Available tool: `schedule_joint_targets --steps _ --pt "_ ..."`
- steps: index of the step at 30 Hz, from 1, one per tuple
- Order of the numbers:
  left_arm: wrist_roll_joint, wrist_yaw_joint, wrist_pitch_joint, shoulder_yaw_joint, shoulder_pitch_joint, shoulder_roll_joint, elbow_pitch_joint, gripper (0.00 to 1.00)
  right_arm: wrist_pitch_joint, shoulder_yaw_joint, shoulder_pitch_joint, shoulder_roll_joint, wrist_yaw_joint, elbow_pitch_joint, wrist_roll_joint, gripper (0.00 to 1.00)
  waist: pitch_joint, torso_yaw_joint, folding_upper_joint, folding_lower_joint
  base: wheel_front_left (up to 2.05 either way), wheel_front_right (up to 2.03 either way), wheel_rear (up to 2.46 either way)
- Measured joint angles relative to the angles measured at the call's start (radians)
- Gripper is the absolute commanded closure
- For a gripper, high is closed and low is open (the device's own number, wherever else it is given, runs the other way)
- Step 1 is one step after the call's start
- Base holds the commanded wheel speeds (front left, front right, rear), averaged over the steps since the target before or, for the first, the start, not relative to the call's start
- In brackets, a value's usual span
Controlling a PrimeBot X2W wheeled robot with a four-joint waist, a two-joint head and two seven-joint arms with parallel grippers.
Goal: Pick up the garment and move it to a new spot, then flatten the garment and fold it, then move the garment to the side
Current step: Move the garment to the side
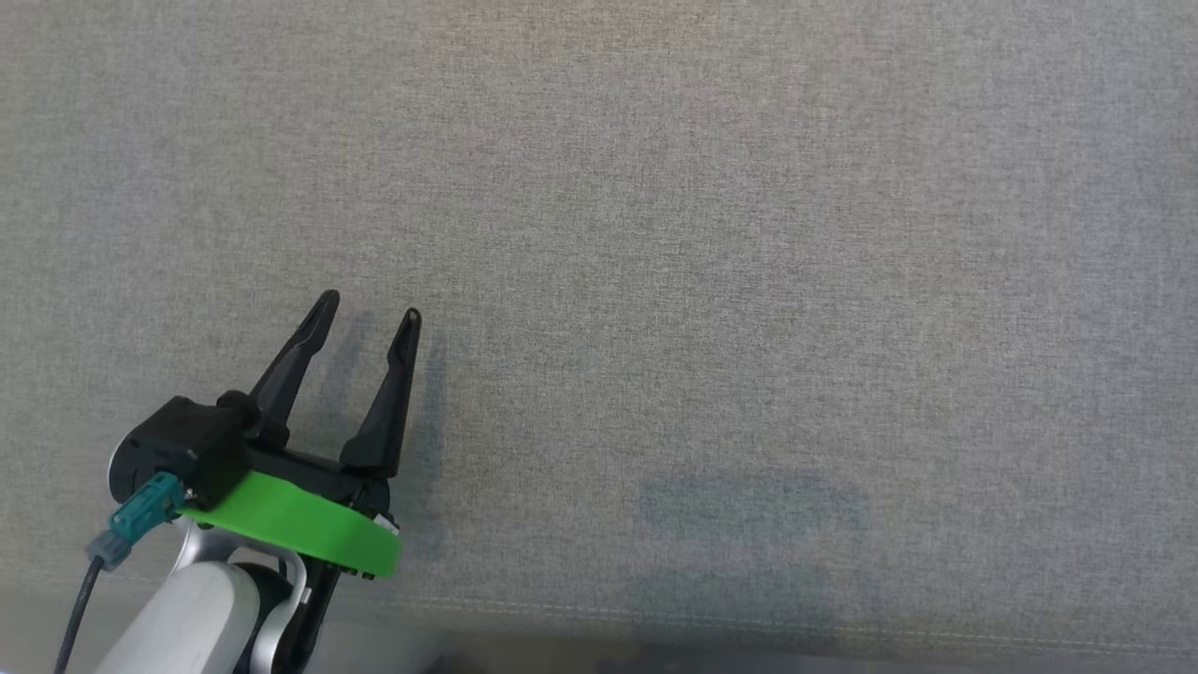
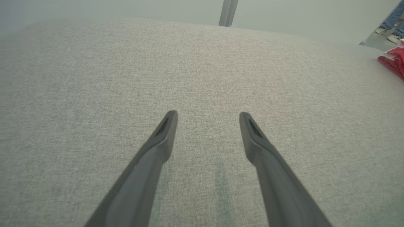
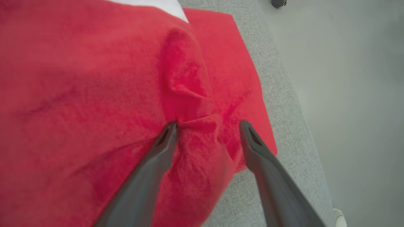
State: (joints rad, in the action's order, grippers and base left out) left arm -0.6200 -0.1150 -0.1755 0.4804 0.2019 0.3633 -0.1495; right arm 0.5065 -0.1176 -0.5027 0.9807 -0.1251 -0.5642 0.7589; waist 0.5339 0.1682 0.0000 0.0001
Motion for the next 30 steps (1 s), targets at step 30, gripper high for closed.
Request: schedule_joint_targets --steps 30 --pt "0.009 -0.002 -0.055 -0.132 -0.096 0.023 0.1 0.0 -0.439 -0.089 0.106 -0.243 0.017 0.316 -0.15 0.0 -0.252 -0.096 0.0 -0.0001 0.0 0.0 0.0"
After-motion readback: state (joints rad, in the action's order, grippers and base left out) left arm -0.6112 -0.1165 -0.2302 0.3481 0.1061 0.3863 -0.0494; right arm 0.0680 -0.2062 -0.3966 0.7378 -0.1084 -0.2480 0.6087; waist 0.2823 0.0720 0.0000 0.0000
